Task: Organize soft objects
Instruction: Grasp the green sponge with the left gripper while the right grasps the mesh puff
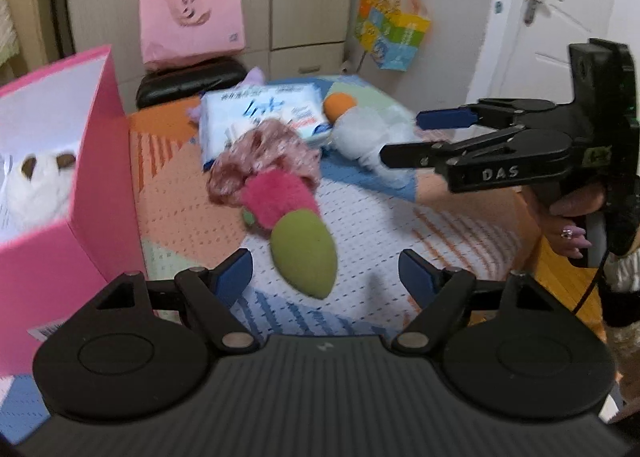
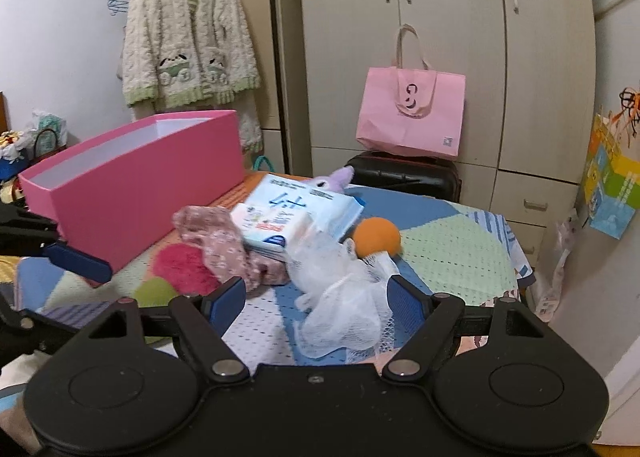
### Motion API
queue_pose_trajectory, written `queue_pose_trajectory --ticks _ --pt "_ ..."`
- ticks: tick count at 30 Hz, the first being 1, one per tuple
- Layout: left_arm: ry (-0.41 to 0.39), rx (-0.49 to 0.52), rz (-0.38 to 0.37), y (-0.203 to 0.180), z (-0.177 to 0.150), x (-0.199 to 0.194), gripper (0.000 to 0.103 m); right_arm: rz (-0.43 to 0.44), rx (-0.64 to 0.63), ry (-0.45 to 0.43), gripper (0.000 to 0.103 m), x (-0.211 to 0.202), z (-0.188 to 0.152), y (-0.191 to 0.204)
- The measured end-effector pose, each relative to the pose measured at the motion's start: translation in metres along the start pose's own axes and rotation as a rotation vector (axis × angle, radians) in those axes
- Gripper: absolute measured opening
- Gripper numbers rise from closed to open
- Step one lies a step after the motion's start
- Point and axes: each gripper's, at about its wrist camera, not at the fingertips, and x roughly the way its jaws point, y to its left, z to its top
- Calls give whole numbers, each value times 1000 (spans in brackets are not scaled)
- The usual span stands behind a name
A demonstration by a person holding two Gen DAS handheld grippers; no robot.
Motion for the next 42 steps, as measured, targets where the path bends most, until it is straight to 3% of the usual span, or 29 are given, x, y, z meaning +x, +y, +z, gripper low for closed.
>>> queue_pose_trajectory --ticks 4,11,18,22,23,25,26,27,30,35,42 --pt "-39 1 42 1 -6 10 76 -18 1 -2 82 9 -2 -3" --pt "-113 -48 29 10 -8 12 66 -49 10 29 86 25 -6 -4" --pt "-72 -112 31 17 -13 28 61 -95 33 83 93 43 -6 -4" --pt "-91 -114 37 15 -15 28 60 -108 24 77 94 43 -5 2" --pt "-95 -112 42 13 -16 28 53 -107 21 72 94 42 -5 4" --pt "-100 -98 70 7 -17 29 45 -125 -2 59 91 41 -6 8" --pt "-103 -96 78 5 -17 30 43 -144 -25 51 83 40 -8 12" --pt "-105 -99 78 4 -18 29 43 -158 -40 46 67 39 -10 15" --pt "-122 -100 113 -3 -21 29 41 -190 -64 15 48 33 -15 23" --pt "-147 -124 148 -6 -26 26 37 -180 -2 -20 42 16 -27 27" --pt "-160 -178 137 0 -32 15 37 -196 96 -60 41 -10 -41 30"
